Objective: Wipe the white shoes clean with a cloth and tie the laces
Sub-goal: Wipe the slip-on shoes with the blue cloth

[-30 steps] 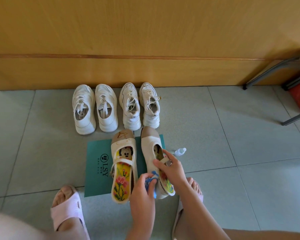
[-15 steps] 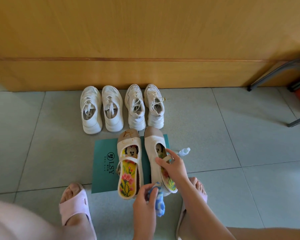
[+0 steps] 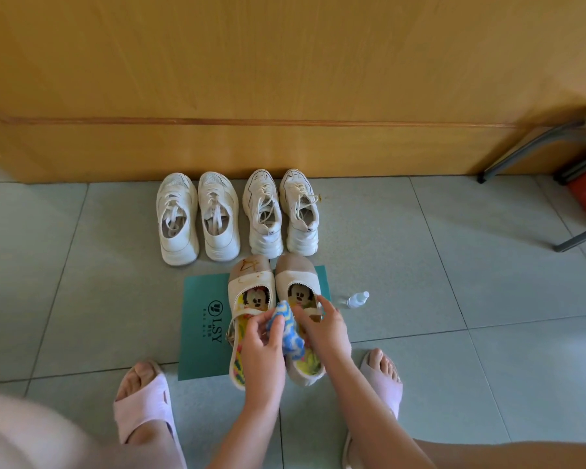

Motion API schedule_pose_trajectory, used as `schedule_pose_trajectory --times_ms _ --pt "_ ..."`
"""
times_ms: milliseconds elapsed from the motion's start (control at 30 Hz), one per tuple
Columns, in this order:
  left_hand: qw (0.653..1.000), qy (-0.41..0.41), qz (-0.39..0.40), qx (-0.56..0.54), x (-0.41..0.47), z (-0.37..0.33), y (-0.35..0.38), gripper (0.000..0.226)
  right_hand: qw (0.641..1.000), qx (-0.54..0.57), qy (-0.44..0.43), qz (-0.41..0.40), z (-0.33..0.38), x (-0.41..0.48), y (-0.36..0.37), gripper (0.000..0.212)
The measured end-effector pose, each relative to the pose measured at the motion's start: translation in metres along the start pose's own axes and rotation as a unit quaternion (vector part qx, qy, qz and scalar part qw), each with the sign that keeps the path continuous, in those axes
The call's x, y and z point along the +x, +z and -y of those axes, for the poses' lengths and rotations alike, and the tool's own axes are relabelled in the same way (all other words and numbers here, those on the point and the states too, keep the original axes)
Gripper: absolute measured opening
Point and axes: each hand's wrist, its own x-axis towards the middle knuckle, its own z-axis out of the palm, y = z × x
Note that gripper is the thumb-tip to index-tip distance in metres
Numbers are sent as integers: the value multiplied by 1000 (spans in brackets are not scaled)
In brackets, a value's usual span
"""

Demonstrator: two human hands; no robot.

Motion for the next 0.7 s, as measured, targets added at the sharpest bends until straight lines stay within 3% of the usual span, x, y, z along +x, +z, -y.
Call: schedule_pose_trajectory --times_ms 167,267,400,567,700 --pt "997 -57 32 -51 9 -2 4 11 989 139 -30 -27 3 -15 -41 38" --pt "993 -72 48 -79 10 -10 15 8 957 278 -66 51 14 -43 -58 25" --pt "991 -90 76 -69 6 -17 35 14 965 220 -127 67 13 -53 -48 33" --pt "968 -165 143 -124 3 -20 46 37 963 248 -107 14 3 -40 -50 26" --pt "959 -172 201 -103 6 -19 47 38 964 257 -71 -16 -2 -24 -55 20"
